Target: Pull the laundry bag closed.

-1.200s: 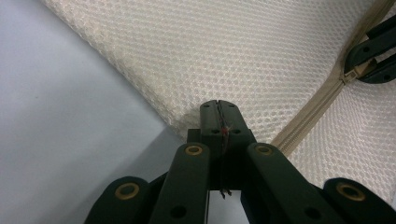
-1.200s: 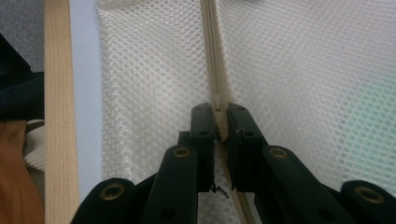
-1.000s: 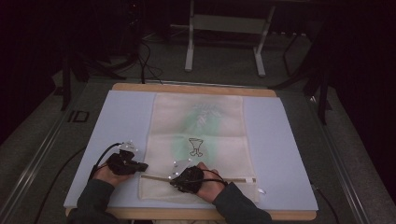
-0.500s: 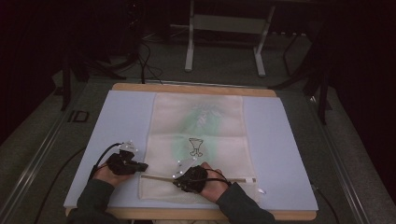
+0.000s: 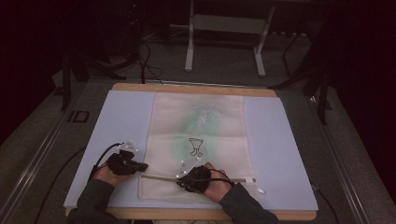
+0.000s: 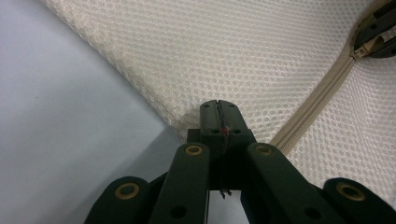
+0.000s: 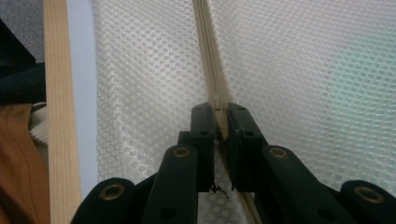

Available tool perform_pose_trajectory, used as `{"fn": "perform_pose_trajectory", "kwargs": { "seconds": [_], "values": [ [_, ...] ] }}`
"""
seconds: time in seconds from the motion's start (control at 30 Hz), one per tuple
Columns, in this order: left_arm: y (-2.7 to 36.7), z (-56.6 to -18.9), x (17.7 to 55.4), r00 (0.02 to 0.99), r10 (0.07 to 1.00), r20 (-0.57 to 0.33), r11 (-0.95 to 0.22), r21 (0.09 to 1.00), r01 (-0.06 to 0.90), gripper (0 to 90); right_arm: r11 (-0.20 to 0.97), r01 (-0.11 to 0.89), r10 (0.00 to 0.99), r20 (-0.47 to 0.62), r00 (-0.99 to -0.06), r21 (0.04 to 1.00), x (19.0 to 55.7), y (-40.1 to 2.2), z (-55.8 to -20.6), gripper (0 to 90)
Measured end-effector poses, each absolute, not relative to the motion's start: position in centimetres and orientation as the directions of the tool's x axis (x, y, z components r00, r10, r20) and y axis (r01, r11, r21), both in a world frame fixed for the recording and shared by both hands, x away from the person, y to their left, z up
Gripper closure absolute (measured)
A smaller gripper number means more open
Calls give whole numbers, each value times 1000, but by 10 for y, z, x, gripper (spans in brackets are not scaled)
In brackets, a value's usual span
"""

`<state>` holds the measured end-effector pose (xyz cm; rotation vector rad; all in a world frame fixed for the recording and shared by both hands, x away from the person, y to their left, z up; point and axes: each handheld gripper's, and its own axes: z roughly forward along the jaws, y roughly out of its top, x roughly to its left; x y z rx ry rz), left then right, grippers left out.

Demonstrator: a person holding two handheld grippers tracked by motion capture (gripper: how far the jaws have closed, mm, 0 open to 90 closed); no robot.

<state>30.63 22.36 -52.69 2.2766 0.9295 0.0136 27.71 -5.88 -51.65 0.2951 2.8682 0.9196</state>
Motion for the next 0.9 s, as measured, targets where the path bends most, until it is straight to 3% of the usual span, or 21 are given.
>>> {"fn": "perform_pose_trajectory", "kwargs": {
  "seconds": [0.9],
  "values": [
    [224, -527, 306, 746, 625, -230, -522, 588, 618, 900, 803, 163, 233, -50, -971, 574, 277, -76, -515, 824]
  ]
}}
